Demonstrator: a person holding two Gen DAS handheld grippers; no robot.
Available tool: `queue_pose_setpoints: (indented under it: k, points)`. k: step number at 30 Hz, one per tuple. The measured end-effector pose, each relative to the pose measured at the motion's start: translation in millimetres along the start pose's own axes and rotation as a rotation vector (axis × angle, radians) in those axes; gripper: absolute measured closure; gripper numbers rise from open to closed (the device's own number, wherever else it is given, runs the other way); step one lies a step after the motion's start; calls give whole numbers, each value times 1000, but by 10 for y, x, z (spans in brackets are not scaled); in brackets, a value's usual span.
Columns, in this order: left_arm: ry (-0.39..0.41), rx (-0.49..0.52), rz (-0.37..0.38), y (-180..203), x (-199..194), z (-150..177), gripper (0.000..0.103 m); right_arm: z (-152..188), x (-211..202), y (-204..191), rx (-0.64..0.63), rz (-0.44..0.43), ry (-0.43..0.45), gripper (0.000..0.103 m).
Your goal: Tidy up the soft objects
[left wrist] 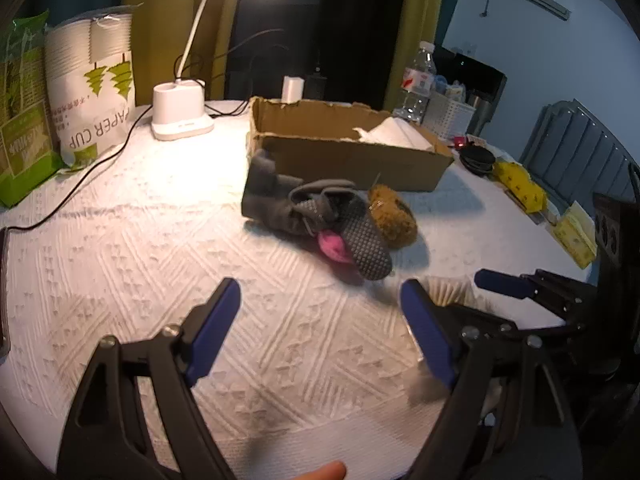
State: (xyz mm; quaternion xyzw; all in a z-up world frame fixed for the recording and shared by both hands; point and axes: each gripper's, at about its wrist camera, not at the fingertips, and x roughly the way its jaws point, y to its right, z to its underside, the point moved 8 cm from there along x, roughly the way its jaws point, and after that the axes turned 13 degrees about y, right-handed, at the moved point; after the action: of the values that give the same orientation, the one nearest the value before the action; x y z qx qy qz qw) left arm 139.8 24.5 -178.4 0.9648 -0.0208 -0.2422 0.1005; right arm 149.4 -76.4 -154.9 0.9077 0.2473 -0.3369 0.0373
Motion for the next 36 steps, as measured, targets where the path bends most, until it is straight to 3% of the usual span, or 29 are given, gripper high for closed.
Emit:
queue_pose_setpoints:
  k: [5, 12, 15, 17, 19, 25, 36]
  points:
    - [-9, 0, -7, -19, 50, 11, 20, 9, 57, 1, 22, -28, -8, 27]
    - [-30, 7, -23, -34, 147, 9, 20, 48, 144, -86, 54, -114, -39, 29]
    - [-38, 15, -30, -21, 184, -9, 20, 35, 156, -145, 55, -158, -38, 41]
    - [-43, 23, -37, 2, 220, -33, 20, -1, 142, -156, 50, -180, -26, 56]
    - [-48, 30, -43, 32, 254, -59, 20, -45, 123, -137, 45, -189, -12, 62]
    - [-51, 61, -46, 208, 376, -177, 20, -189, 75, 108, 44, -163, 25, 69]
    - [-71, 137, -21, 677, 738, -383, 20, -406, -45, 863, 110, -88, 87, 69]
